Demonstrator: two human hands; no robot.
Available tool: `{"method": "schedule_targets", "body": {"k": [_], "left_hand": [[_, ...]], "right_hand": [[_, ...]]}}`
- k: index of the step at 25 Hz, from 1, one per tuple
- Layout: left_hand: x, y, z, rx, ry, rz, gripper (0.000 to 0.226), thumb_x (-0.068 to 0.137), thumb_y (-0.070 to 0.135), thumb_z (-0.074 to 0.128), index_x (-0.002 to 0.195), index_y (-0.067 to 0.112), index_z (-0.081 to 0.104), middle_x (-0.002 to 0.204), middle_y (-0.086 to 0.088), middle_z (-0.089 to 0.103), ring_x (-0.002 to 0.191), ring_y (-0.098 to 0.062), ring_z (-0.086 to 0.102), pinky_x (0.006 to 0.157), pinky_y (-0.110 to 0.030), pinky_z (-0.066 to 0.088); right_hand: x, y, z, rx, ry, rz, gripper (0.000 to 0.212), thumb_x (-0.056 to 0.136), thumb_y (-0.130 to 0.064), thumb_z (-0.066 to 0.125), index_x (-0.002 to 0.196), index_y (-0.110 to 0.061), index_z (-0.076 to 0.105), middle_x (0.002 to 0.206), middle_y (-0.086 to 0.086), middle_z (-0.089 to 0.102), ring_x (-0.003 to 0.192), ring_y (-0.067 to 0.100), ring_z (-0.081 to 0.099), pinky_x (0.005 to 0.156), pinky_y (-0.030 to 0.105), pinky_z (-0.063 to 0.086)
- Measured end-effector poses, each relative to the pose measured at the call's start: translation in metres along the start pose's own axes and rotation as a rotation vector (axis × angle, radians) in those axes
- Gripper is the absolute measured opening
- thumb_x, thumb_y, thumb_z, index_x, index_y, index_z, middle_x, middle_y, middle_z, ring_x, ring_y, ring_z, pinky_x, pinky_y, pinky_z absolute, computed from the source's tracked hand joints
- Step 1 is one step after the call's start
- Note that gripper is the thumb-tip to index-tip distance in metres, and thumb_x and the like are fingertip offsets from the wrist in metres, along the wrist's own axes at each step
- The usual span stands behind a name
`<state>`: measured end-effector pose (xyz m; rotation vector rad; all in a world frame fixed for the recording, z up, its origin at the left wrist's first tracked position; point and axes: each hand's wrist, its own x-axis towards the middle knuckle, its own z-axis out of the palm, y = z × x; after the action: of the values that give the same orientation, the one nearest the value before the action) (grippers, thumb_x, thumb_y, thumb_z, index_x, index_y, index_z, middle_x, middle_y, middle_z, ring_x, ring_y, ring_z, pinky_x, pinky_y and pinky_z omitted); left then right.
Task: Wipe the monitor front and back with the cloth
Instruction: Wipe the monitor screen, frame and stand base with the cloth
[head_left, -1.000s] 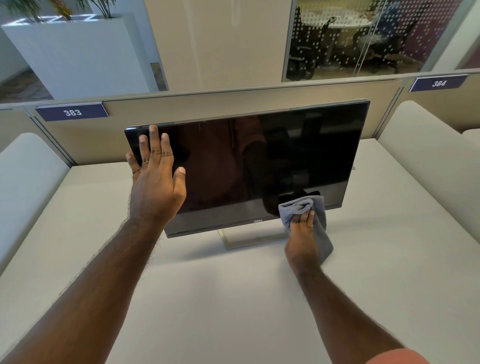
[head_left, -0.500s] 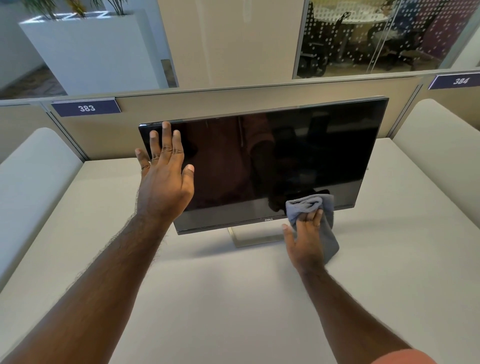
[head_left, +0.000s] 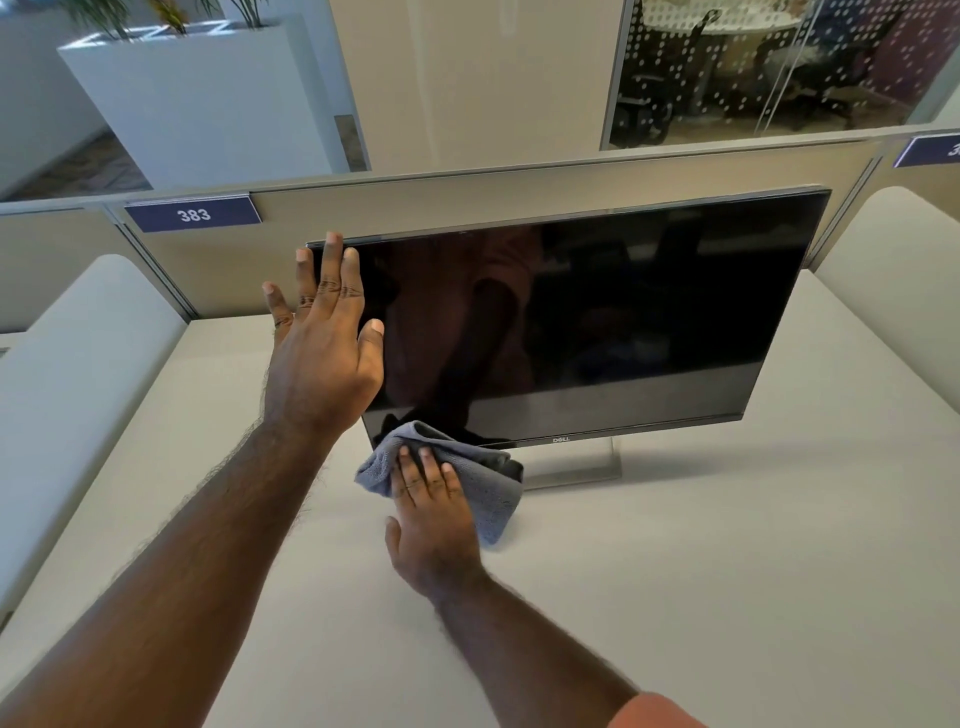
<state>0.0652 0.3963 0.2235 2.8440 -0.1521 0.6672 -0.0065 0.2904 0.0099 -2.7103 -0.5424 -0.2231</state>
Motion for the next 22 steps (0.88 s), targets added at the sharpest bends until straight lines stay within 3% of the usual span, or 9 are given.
{"method": "schedule_targets", "body": {"k": [8,14,19,22], "left_hand": [[0.000,-0.002,0.001,-0.035,-0.003,0.004,0.068,0.098,0.029,0.034,0.156,0.019,-0.001,0.163,0.003,-0.011,0.148,-0.017,-0.017,0.118,-0.050,-0.011],[-0.001,0.002,0.001,-0.070,-0.015,-0.001,0.068,0.097,0.029,0.032,0.156,0.017,-0.001,0.163,0.002,-0.011,0.149,-0.017,-0.017,0.118,-0.050,-0.009],[-0.003,0.004,0.002,-0.090,-0.005,-0.004,0.068,0.097,0.029,0.032,0.156,0.017,-0.001,0.163,0.003,-0.013,0.148,-0.016,-0.018,0.118,-0.050,-0.009],[-0.006,0.009,0.004,-0.102,-0.010,-0.008,0.069,0.097,0.028,0.034,0.156,0.017,0.000,0.163,0.002,-0.013,0.148,-0.016,-0.018,0.118,-0.049,-0.010]], "right_hand": [[-0.021,0.052,-0.010,-0.049,0.038,0.145,0.076,0.089,-0.031,0.048,0.156,-0.015,0.017,0.164,0.001,0.015,0.151,0.018,0.009,0.122,0.047,0.015],[-0.037,0.114,-0.039,-0.204,0.078,0.400,0.068,0.091,-0.038,0.052,0.146,0.000,0.039,0.153,0.025,0.034,0.144,0.037,0.030,0.117,0.052,0.025],[-0.042,0.174,-0.068,-0.174,0.120,0.586,0.080,0.088,-0.033,0.063,0.149,0.005,0.027,0.154,0.030,0.027,0.145,0.042,0.024,0.120,0.051,0.021],[-0.040,0.195,-0.081,-0.072,0.166,0.705,0.081,0.091,-0.028,0.060,0.152,0.005,0.017,0.157,0.028,0.020,0.147,0.040,0.020,0.122,0.044,0.014]]}}
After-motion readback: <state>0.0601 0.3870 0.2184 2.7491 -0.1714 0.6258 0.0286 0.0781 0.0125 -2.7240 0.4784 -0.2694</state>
